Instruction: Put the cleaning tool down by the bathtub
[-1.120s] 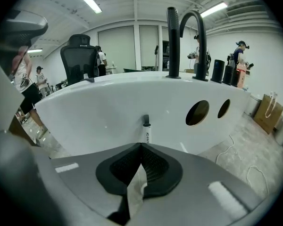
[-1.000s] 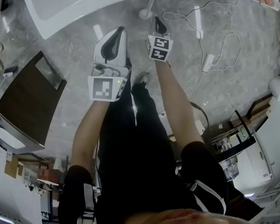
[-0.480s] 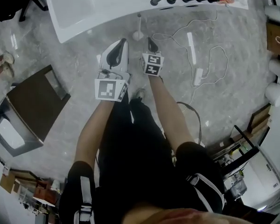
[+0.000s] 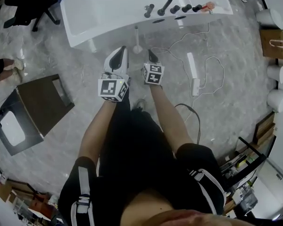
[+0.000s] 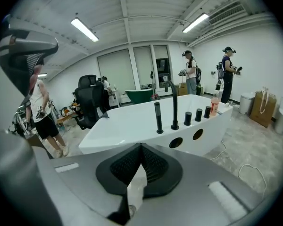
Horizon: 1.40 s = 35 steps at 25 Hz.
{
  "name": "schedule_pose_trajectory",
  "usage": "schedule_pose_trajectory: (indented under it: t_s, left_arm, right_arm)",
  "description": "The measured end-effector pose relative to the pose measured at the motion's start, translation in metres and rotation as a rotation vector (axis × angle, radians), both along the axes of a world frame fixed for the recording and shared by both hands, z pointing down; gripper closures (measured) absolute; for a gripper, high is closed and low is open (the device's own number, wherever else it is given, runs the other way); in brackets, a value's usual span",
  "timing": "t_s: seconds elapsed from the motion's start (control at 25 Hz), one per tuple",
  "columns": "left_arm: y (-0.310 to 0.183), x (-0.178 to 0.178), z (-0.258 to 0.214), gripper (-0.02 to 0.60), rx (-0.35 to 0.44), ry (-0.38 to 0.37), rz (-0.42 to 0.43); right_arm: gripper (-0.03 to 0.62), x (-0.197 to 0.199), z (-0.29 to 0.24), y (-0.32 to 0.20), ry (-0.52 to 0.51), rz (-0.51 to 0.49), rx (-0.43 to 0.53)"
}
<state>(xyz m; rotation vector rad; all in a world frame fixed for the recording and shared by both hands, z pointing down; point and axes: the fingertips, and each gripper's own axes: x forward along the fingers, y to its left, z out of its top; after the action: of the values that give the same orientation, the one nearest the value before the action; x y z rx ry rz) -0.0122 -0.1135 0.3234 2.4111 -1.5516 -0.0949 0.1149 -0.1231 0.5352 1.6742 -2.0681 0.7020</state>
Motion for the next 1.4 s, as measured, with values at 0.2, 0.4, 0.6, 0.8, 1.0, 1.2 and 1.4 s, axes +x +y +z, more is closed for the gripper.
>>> schedule_pose_trajectory:
  t_s: [0.2,0.4,0.6,0.8,1.0,1.2,1.4]
  left_arm:
    - [0.045,0.011,-0.031,0.572,0.007,0.012,-0.010]
    - [0.100,0.025,-0.061,0.572,0.026,0.008,-0.013]
    - [0.152,0.037,-0.082,0.572,0.035,-0.011,-0.020]
    - [0.195,0.049,-0.095,0.572,0.031,-0.038,-0.030]
    - [0.226,0.046,-0.110,0.572,0.049,-0.033,-0.035]
    - [0.244,0.030,-0.115,0.572,0.042,-0.016,-0.054]
    - [0.247,0.014,-0.117,0.572,0.029,-0.014,-0.052]
  right_arm:
    - [0.594,0.007,-0.054,0.039,-0.068,-0.009,0.036]
    - [0.594,0.021,-0.115,0.083,-0.105,-0.004,0.104]
    - [0.594,0.031,-0.175,0.122,-0.143,-0.027,0.180]
    - [0.594,0.040,-0.218,0.164,-0.145,-0.065,0.243]
    - [0.594,0.036,-0.251,0.206,-0.095,-0.112,0.302]
    - [0.594,0.019,-0.277,0.244,-0.103,-0.168,0.330]
    - [0.594,0.002,-0.298,0.257,-0.094,-0.195,0.355]
